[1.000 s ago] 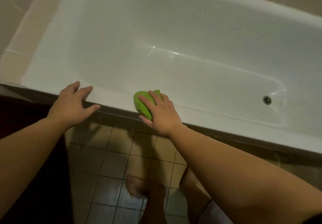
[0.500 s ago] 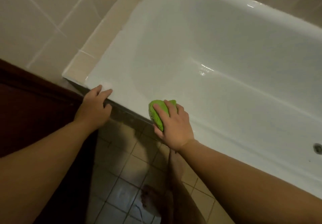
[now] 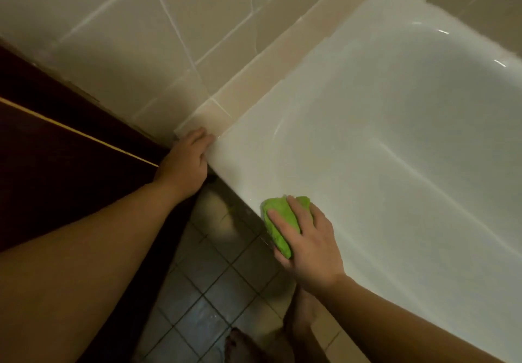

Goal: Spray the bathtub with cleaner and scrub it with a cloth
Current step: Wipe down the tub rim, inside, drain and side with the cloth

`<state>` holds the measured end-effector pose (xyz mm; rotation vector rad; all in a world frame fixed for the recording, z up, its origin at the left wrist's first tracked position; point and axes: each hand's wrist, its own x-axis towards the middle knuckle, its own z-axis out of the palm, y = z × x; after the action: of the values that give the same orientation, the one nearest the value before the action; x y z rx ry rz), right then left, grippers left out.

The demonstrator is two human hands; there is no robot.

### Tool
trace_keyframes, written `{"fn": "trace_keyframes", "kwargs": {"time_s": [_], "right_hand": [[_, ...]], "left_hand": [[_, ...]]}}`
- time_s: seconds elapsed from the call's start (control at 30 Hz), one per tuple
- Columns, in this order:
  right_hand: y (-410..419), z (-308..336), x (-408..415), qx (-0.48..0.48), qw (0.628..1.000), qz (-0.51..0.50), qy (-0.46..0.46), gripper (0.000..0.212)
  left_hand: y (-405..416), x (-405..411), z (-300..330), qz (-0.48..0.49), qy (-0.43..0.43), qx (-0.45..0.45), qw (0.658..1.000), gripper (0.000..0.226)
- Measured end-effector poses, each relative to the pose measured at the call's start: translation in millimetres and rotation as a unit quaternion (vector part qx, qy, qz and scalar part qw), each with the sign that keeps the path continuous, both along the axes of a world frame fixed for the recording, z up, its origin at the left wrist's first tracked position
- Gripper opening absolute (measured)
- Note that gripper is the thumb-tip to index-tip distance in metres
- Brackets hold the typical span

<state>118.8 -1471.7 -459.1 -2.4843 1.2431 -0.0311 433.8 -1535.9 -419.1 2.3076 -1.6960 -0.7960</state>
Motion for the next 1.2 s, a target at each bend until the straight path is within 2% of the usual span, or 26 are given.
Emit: {"fn": "trace_keyframes", "kwargs": {"time_s": [0.13,0.33,0.43,0.53,0.63,0.7,0.8,0.9,1.0,1.2], "right_hand": [[-42.6,3.3,59.2,-0.008,0.997,0.064,-0.036,0.09],[-122.9,1.6,138.3,-0.026,0.996,0.072,-0.054,0.074],[-157.9,-1.9,130.6,-0.031,0.997,0.022,-0.061,0.07],[-154.7,-6.4,107.8,-0.023,0.988,-0.102,-0.11,0.065],[-109.8,-7.6,88.8,0.099,0.94,-0.244,-0.218,0.064],[-90.5,-11.8,80.2,0.15,0.917,-0.27,-0.251,0.065],[-96.1,-24.9,73.3,0.163,0.905,-0.27,-0.286,0.067],[-105.3,-40.2,69.5,0.217,0.857,-0.338,-0.322,0.071],[-115.1,-60.0,62.2,0.289,0.796,-0.412,-0.335,0.075],[-118.5,-103.5,27.3,0.422,0.729,-0.461,-0.279,0.079]], "left_hand": [[-10.5,6.9,1.3,0.021,0.047,-0.012,0.999,0.042],[-21.9,17.9,1.4,0.064,0.099,-0.045,0.992,0.039],[-25.6,18.0,-0.3,0.058,0.082,-0.052,0.994,0.04],[-30.8,13.6,-6.8,0.014,0.04,-0.031,0.999,0.046],[-37.4,-0.8,-13.8,-0.021,0.028,-0.026,0.999,0.05],[-44.2,-15.3,-19.9,-0.048,0.018,-0.036,0.998,0.052],[-55.7,-39.3,-31.1,-0.091,-0.033,-0.051,0.994,0.062],[-63.9,-57.1,-41.8,-0.11,-0.102,-0.042,0.988,0.07],[-74.5,-65.4,-47.1,-0.13,-0.146,-0.054,0.979,0.076],[-105.1,-71.4,-48.7,-0.167,-0.152,-0.06,0.972,0.082]]}}
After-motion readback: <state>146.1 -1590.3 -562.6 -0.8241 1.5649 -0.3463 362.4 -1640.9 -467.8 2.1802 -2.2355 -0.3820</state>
